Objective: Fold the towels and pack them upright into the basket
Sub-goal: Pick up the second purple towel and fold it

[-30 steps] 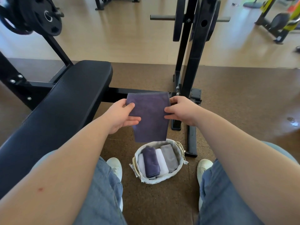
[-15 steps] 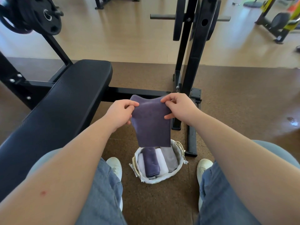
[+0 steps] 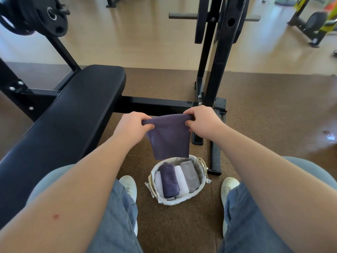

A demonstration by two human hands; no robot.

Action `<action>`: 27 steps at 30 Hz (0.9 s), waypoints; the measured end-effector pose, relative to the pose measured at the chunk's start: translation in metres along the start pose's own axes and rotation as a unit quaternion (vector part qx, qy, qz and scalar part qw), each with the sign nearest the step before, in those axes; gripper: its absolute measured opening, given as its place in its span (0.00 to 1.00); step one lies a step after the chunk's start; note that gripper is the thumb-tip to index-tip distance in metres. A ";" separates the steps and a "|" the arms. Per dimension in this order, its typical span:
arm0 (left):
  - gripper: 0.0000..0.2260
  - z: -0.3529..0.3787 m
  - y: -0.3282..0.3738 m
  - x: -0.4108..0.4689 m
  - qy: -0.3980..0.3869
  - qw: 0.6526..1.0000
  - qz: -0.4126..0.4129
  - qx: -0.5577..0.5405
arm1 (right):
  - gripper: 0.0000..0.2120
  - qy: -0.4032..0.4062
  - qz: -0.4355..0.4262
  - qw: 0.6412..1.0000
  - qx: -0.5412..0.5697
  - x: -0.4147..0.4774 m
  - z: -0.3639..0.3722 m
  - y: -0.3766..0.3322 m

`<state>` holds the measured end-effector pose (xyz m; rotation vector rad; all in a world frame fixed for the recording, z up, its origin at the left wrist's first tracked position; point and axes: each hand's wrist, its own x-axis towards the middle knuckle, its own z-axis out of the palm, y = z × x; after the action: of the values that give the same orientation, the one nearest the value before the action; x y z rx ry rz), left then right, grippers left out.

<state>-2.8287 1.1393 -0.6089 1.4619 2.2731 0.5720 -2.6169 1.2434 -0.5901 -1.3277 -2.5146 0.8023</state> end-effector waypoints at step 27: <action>0.19 -0.006 0.013 0.000 -0.046 0.910 -0.047 -0.409 | 0.12 0.011 0.093 0.925 0.367 0.001 -0.003 -0.001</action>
<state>-2.8221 1.1431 -0.5972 0.9168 1.6671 1.2046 -2.6171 1.2446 -0.5866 -1.2666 -1.7626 1.5513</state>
